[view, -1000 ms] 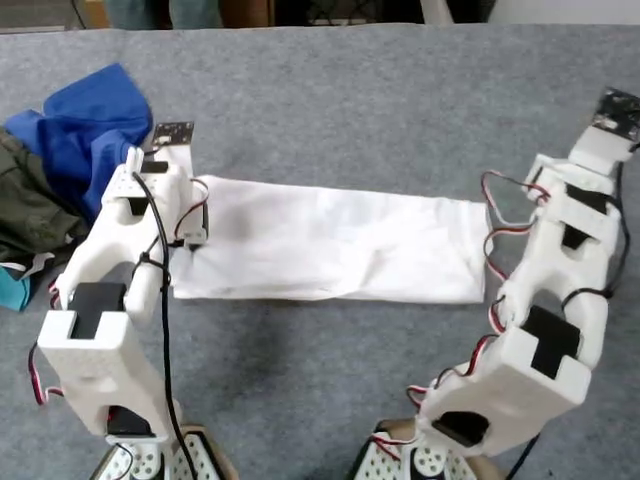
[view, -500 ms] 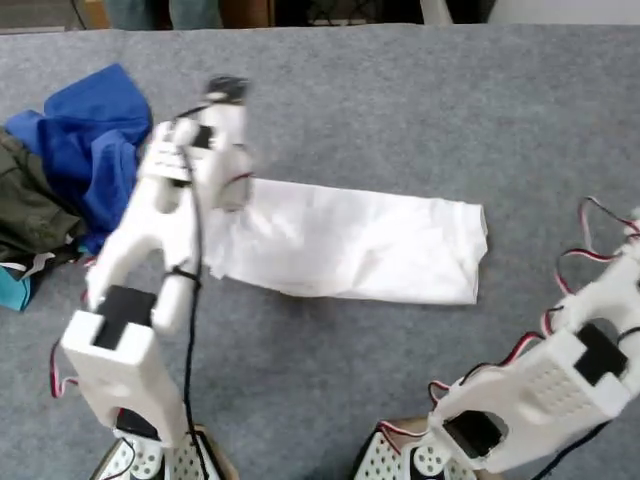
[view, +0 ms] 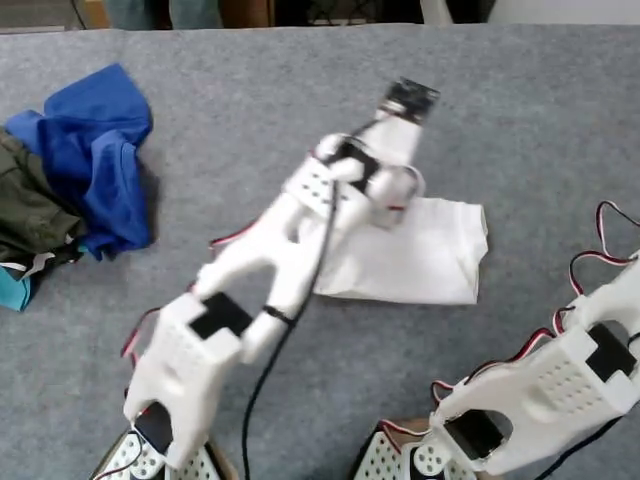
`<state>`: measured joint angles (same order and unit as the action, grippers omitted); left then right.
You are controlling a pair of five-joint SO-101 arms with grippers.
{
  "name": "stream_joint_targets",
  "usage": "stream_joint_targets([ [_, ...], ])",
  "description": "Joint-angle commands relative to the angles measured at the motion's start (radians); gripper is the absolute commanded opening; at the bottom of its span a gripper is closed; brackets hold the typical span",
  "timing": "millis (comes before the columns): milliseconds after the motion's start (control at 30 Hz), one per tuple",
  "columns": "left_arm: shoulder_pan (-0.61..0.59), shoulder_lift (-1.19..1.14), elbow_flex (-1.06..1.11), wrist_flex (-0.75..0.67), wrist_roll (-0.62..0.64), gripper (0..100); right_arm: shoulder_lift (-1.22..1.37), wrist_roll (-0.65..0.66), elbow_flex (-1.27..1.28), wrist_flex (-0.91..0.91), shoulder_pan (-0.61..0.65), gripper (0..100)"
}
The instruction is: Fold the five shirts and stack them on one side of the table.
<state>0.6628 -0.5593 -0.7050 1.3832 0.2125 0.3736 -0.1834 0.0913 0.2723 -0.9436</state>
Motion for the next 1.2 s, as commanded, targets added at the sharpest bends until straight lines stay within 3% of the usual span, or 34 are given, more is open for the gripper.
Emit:
stream_joint_targets([
  [0,0.068,-0.074,-0.252,0.066,0.021,3,-0.027,-0.003,-0.05,-0.021,-0.017,3.2],
  [267,0.131,-0.282,-0.601,0.149,0.072,3,-0.027,-0.003,-0.053,-0.021,-0.026,3.2],
  [700,0.156,-0.371,-0.71,0.104,0.143,4,-0.024,-0.003,-0.054,-0.021,-0.02,3.2],
  [833,0.117,-0.368,-0.71,0.101,0.281,21,-0.028,0.005,-0.051,-0.02,0.003,3.2],
  [900,0.09,-0.362,-0.72,0.109,0.327,24,-0.035,0.058,-0.053,-0.008,0.011,3.2],
  [1067,-0.005,-0.293,-0.883,0.252,0.253,23,-0.196,0.224,-0.051,0.295,0.064,3.2],
  [1167,-0.101,-0.247,-0.966,0.358,0.146,15,-0.326,0.31,-0.054,0.519,0.144,3.2],
])
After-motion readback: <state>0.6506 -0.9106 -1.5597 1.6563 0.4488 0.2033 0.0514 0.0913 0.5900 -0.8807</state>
